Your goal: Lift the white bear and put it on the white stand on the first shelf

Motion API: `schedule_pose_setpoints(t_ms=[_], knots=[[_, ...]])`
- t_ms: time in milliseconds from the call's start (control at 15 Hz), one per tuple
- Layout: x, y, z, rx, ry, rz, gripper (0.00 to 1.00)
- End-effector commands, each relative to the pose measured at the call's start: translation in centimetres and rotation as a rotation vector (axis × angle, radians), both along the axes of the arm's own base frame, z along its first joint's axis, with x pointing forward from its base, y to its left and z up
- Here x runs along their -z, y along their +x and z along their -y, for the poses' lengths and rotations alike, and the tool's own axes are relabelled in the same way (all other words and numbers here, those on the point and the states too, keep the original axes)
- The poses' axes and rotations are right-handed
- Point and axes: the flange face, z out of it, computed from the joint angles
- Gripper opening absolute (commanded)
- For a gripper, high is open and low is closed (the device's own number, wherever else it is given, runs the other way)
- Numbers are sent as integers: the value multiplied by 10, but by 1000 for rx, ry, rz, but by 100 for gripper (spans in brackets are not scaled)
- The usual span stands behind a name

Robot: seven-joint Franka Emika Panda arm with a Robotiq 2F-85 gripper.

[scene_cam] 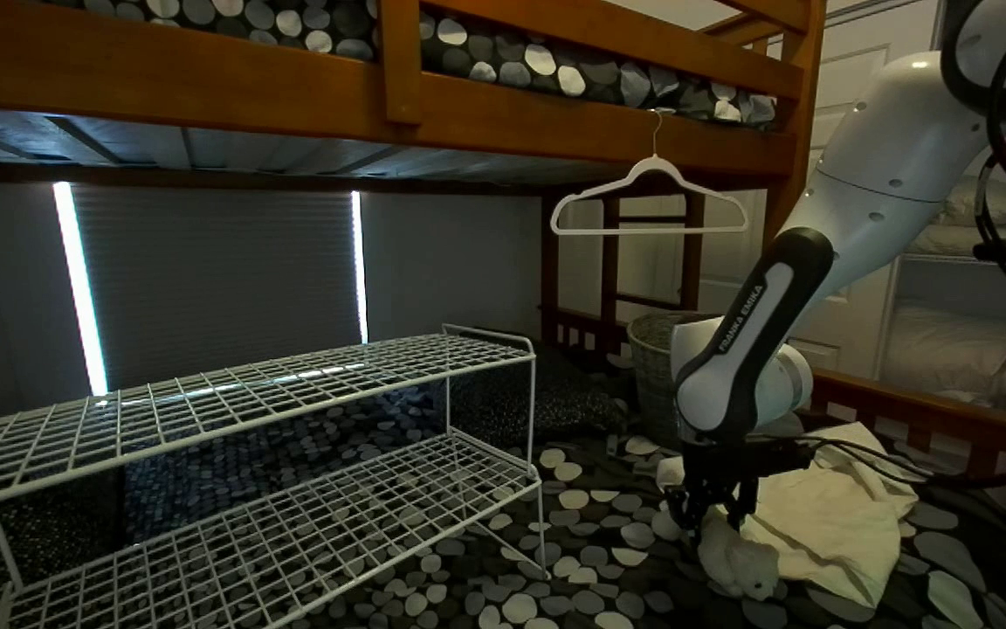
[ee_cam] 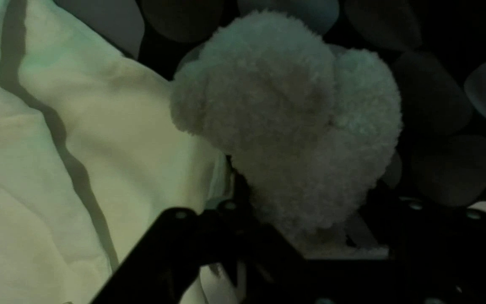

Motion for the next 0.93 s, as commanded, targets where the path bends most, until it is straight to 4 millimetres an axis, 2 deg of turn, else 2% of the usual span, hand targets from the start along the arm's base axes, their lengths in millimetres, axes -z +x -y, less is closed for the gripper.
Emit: schedule_pose_setpoints(t_ms=[0, 267, 400, 467, 600, 867], knots=[[3, 1, -2, 19, -19, 9, 33], [-15, 8, -6, 6, -14, 33, 3], [-37, 14, -12, -10, -3, 56, 0], [-50, 18, -16, -21, 2, 70, 4], [-88, 24, -25, -51, 14, 101, 1], [-187, 31, -45, -143, 53, 220, 3]])
